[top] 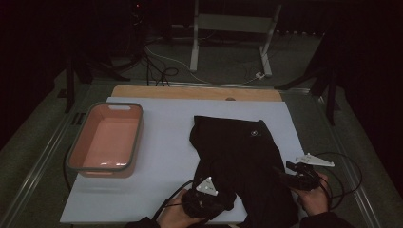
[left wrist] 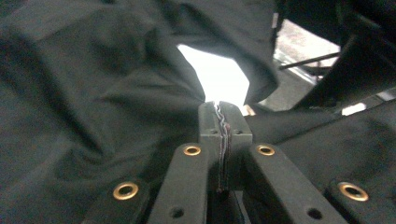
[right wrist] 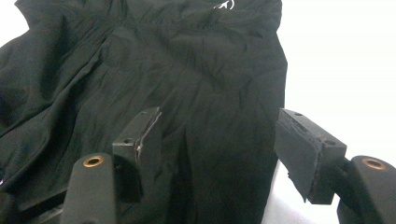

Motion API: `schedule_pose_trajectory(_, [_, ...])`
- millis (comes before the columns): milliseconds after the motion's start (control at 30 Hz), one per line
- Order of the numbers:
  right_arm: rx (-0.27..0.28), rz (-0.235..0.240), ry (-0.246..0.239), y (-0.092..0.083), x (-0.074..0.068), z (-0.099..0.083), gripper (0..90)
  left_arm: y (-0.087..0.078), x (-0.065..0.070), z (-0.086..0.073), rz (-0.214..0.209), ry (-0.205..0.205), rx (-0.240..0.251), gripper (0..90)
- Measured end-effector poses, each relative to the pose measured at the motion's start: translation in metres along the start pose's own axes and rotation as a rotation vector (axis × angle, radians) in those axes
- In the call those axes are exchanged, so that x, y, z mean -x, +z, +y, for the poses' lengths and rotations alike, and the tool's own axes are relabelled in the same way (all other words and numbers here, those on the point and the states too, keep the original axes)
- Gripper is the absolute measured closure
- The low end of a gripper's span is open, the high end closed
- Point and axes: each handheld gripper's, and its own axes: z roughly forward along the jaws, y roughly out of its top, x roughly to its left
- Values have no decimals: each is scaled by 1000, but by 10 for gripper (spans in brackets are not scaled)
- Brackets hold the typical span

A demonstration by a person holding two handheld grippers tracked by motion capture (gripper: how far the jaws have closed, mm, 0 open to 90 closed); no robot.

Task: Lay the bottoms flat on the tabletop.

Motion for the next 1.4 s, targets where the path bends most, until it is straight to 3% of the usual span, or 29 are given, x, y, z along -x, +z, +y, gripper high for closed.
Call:
schedule_pose_trajectory(300, [-2,4,-4,0,0,0,331,18,10,11,-35,41,-10,887])
schedule_pose_trajectory(333, [-2,4,-3,0,0,0,331,19,9,12,-33,39,-5,864])
schedule_pose_trajectory(367, [0,2,-2,0,0,0,331,19,8,12,-26,34,5,777])
schedule_pose_trajectory(500, [7,0,7,-1,1,0,331,8,1,11,50,19,50,544])
schedule_pose_trajectory(667, [4,2,-1,-1,1,0,331,-10,-15,9,181,-21,86,427])
schedule_pose_trajectory(900, [5,3,6,-1,0,0,331,-25,-40,2,299,-104,119,396])
schedule_pose_trajectory(1100, [7,-1,7,-1,1,0,331,-24,-58,0,381,-143,103,378])
schedule_pose_trajectory(1233, [7,-3,8,-1,1,0,331,-20,-70,0,409,-173,89,375])
schedule_pose_trajectory(1400, [8,-2,9,-1,1,0,331,-15,-77,1,405,-192,67,379])
